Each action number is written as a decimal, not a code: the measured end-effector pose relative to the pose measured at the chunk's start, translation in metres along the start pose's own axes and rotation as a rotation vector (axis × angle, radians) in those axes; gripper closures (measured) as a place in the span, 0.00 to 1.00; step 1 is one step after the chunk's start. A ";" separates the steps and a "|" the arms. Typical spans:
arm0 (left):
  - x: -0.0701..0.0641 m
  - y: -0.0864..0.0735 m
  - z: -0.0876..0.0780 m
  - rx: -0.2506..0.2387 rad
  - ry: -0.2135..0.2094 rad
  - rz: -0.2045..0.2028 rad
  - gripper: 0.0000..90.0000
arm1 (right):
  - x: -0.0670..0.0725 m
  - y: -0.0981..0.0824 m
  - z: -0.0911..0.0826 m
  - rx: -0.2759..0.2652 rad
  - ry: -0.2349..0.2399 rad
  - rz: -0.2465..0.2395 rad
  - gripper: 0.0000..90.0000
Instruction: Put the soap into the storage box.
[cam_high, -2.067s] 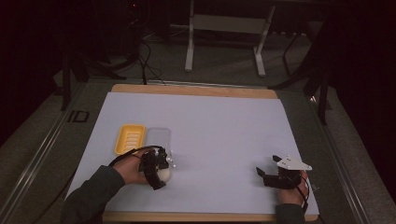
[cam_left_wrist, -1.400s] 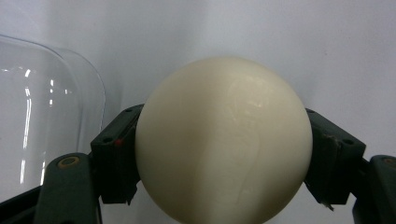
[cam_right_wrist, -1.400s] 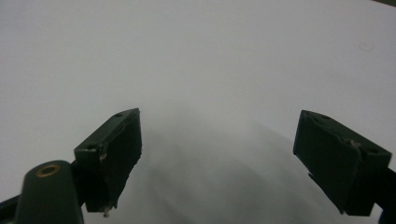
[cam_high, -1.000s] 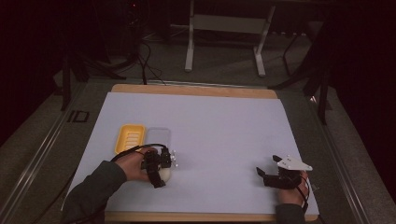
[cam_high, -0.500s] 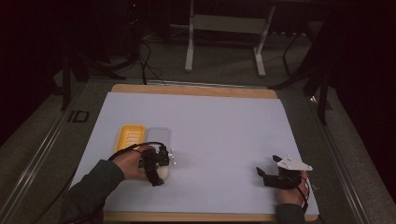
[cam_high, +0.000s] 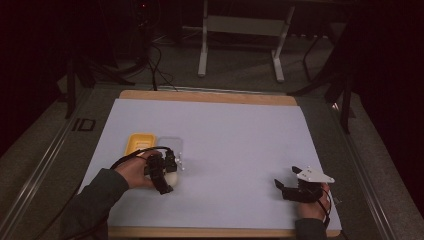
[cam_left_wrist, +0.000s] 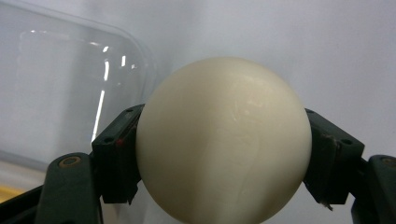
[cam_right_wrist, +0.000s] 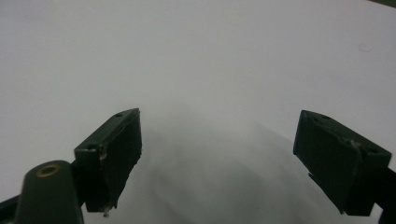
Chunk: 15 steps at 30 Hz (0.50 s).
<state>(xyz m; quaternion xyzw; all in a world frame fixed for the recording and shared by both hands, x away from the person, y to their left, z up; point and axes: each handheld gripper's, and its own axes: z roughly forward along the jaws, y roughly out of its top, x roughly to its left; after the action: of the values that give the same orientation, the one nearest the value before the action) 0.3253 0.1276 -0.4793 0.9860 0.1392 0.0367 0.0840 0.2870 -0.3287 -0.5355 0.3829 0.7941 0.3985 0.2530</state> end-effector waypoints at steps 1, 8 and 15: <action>0.001 -0.001 -0.001 0.002 0.005 -0.002 0.28 | 0.000 0.000 0.000 0.000 0.000 0.000 0.17; 0.012 -0.009 -0.007 -0.013 -0.010 -0.061 0.28 | 0.000 0.000 0.000 0.001 0.000 0.000 0.17; 0.025 -0.015 -0.014 -0.030 -0.001 -0.134 0.28 | 0.000 0.000 0.000 0.002 -0.001 0.000 0.17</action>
<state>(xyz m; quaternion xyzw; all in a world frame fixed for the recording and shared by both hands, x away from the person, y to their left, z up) 0.3438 0.1513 -0.4674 0.9731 0.2044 0.0327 0.1013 0.2869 -0.3284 -0.5355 0.3833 0.7943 0.3977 0.2529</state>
